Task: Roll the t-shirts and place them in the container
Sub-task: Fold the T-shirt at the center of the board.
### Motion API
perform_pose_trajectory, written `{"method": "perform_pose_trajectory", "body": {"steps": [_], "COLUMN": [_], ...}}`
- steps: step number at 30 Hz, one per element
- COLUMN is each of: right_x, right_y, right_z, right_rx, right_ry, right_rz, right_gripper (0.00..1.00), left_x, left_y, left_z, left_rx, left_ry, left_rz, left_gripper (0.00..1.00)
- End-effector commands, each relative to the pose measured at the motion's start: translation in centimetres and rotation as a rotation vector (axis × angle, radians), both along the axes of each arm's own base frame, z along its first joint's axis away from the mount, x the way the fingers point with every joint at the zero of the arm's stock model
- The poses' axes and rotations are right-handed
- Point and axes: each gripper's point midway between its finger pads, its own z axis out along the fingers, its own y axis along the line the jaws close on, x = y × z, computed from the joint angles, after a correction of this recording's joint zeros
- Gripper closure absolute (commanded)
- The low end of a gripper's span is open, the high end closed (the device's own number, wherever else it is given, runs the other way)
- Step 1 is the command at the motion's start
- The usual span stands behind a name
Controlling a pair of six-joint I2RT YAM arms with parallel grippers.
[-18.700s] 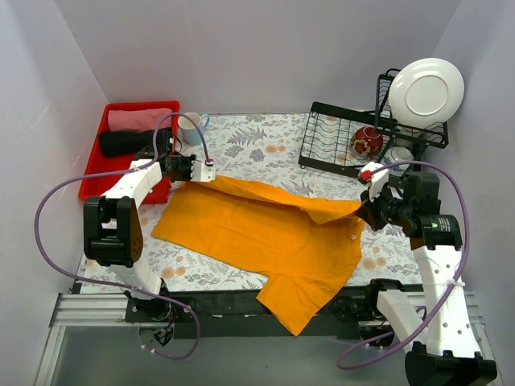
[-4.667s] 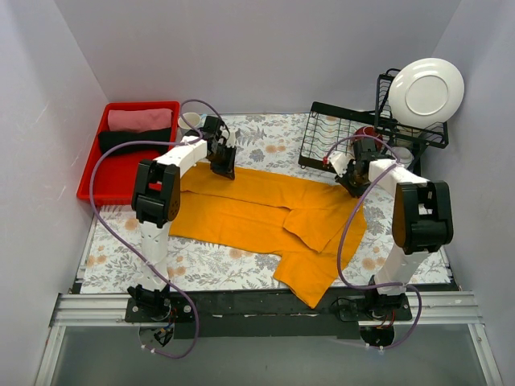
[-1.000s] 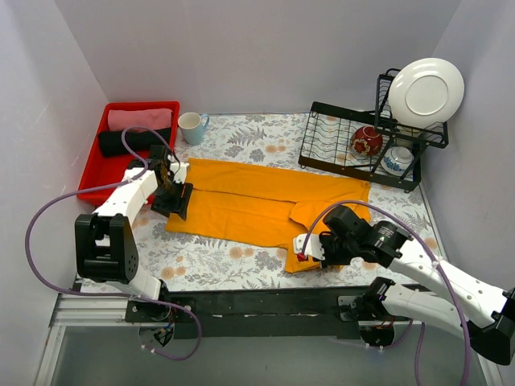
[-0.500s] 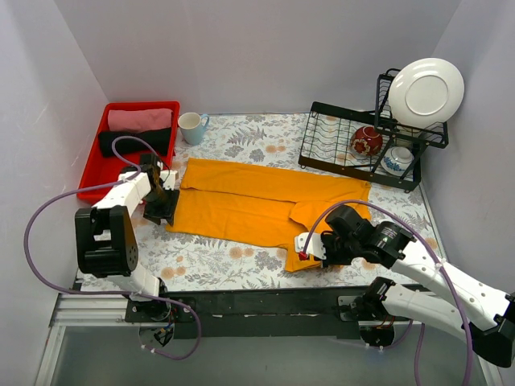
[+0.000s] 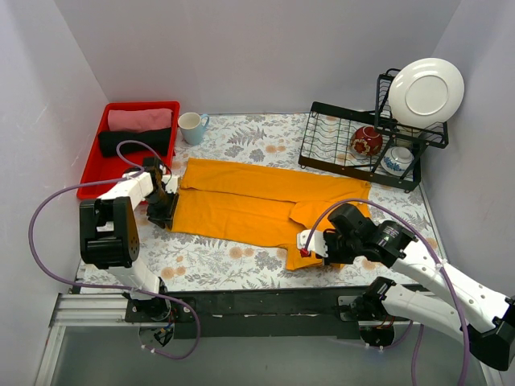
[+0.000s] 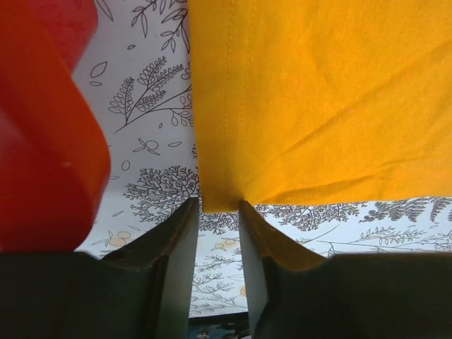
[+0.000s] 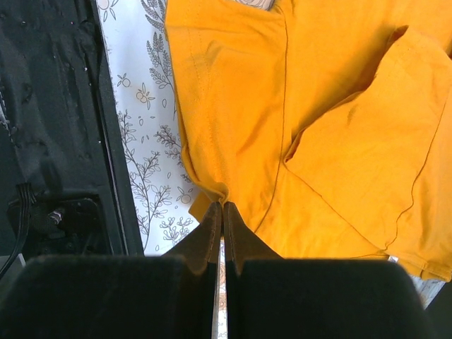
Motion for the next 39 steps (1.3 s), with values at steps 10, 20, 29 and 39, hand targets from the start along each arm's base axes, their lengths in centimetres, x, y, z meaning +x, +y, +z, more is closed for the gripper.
{"method": "perform_pose_trajectory", "body": {"steps": [10, 20, 29, 39], "right_x": [0.8, 1.0, 3.0, 4.9], "right_y": [-0.2, -0.2, -1.6, -4.5], "right_z": [0.6, 0.8, 3.3, 7.4], "right_rx": [0.02, 0.021, 0.058, 0.102], "right_ry": [-0.016, -0.024, -0.083, -0.161], "right_rz": [-0.043, -0.047, -0.225, -0.44], "right_gripper": [0.99, 0.99, 0.99, 0.99], "left_x": [-1.0, -0.8, 1.1, 4.4], "left_y": [-0.4, -0.6, -1.7, -3.3], "left_z": [-0.6, -1.1, 2.2, 5.5], "left_rx": [-0.025, -0.038, -0.098, -0.183], "left_ry": [-0.024, -0.064, -0.129, -0.18], "left_rz": [-0.032, -0.044, -0.067, -0.069], "left_gripper": [0.62, 0.81, 1.0, 1.0]}}
